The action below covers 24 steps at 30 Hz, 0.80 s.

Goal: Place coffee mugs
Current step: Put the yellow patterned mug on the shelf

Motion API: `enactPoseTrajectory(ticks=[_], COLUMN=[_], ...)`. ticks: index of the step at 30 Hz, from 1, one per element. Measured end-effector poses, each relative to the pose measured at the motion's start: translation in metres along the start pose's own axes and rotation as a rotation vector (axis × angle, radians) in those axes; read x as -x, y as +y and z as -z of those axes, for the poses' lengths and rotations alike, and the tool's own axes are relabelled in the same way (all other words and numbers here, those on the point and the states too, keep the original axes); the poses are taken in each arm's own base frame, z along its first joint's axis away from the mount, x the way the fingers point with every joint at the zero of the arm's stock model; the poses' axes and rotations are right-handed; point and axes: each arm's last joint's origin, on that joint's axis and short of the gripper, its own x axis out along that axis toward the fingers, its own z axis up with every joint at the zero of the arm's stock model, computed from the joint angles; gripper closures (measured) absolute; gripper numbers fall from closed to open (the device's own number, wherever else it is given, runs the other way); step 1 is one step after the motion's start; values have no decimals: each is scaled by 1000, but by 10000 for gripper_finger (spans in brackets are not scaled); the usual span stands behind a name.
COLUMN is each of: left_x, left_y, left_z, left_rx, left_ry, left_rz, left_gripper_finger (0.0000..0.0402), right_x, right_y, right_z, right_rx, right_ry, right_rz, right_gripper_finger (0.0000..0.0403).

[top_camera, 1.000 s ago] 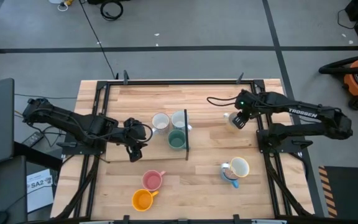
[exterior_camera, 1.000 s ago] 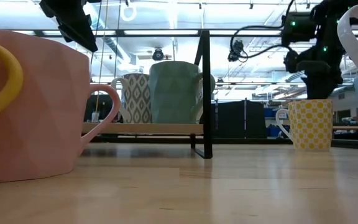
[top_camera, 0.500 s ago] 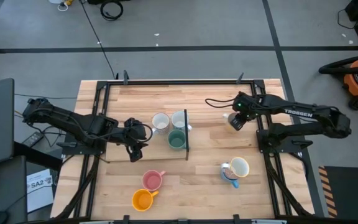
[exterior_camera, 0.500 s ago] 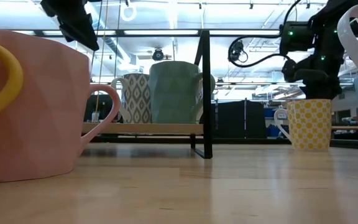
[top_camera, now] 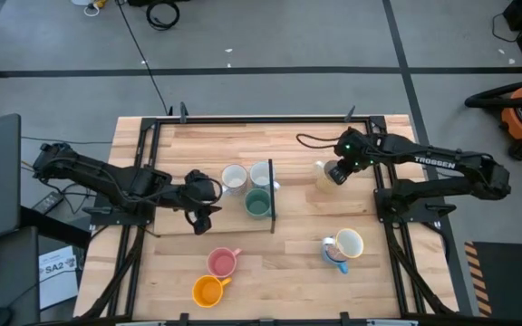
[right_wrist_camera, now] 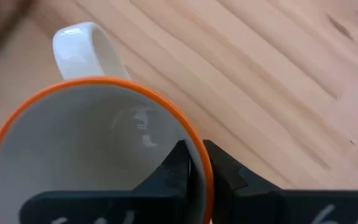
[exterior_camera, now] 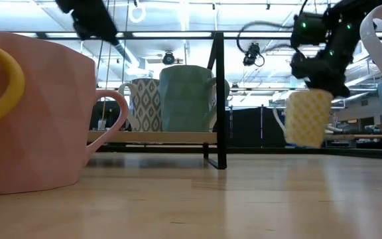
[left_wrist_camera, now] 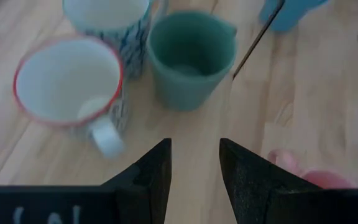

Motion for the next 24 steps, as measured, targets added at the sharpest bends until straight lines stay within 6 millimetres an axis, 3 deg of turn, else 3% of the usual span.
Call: enactPoseTrajectory(ticks=[5,16,20,24], left_x=[1,13,16,14], left_y=[-6,-15,-10,0], left_z=[-13,-49,-60,-66], left_rx=[-62,-177,-162,-135], left_ry=[-136,-523,-615,-641], left_rz=[57,93,78,45], left_gripper_finger=[260,260,260,260], right_x=[27,115,129,129], right_y=[13,45,69,96], right_z=[-22,-72,-88,-103], right_rx=[20,108,204,307], right_ry=[-71,-352,-376,-365], right_rz=[-136,-311,-365,-404], right_gripper_finger=[369,369,369,369])
